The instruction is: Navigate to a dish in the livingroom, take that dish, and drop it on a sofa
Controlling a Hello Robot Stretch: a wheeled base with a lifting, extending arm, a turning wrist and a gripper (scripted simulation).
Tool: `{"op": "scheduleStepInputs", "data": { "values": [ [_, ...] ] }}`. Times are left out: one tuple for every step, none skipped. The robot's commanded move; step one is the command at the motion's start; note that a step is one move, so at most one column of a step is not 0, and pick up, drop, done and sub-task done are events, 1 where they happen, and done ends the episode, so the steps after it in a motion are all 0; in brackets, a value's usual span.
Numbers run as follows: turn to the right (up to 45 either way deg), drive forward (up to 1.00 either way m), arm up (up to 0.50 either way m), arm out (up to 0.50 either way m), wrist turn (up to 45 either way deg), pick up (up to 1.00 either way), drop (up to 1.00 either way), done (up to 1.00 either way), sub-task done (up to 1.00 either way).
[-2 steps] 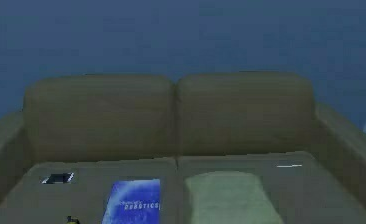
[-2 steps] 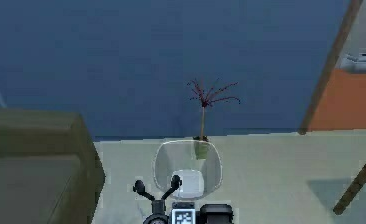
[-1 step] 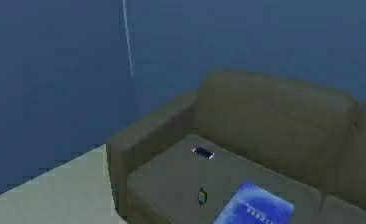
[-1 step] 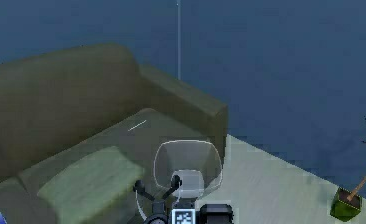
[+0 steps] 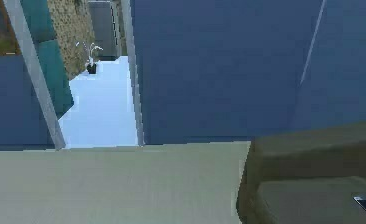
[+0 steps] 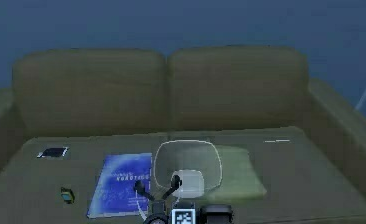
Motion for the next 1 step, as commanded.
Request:
{"op": "scheduleStepInputs", "data": {
  "values": [
    [-39.0, 0.00, 0.00, 0.00, 0.0, 0.00, 0.00, 0.00, 0.00]
  ]
}}
